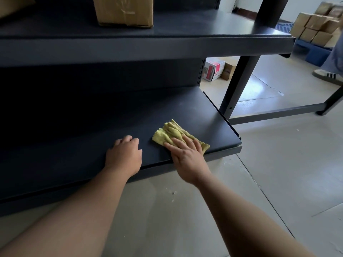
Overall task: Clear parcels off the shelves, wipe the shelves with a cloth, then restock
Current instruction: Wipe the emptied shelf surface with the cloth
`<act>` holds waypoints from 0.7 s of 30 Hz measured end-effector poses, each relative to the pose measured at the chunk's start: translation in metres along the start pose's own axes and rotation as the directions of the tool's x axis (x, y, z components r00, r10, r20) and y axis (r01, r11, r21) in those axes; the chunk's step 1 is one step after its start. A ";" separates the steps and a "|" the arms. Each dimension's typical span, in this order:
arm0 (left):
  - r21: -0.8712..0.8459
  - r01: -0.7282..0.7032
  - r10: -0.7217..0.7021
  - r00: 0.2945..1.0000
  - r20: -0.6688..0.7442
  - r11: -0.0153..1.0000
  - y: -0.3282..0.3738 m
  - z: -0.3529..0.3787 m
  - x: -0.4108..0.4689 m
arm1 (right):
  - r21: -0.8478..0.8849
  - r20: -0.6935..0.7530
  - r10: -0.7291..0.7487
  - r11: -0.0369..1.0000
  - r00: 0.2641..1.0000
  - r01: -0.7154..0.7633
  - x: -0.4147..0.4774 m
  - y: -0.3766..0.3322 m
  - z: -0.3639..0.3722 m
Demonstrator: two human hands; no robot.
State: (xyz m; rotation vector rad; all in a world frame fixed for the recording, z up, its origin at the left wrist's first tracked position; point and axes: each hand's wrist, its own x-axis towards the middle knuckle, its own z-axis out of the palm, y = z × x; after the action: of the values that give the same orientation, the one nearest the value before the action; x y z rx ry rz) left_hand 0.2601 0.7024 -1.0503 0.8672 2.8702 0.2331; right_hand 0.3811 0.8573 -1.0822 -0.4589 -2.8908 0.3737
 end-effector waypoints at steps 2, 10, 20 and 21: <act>0.017 -0.006 0.006 1.000 0.002 1.000 0.001 -0.001 0.004 | -0.053 0.035 0.020 0.998 0.999 -0.018 0.019 0.012 -0.003; 0.037 -0.020 0.019 1.000 0.024 0.999 0.005 -0.001 0.046 | -0.023 0.154 0.171 0.985 0.973 -0.169 0.074 0.027 -0.004; 0.072 -0.069 0.068 0.998 0.019 0.995 0.033 0.004 0.103 | -0.052 0.219 0.136 0.990 0.966 -0.128 0.163 0.043 0.007; 0.082 -0.079 0.077 0.997 0.024 0.994 0.039 0.005 0.107 | -0.056 0.218 0.144 0.989 0.965 -0.135 0.169 0.047 0.006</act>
State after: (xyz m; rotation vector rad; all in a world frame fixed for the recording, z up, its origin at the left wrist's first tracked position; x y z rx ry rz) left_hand 0.1935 0.7945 -1.0570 0.9917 2.8476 0.1132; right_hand 0.2354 0.9545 -1.0765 -0.6707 -3.0961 0.4118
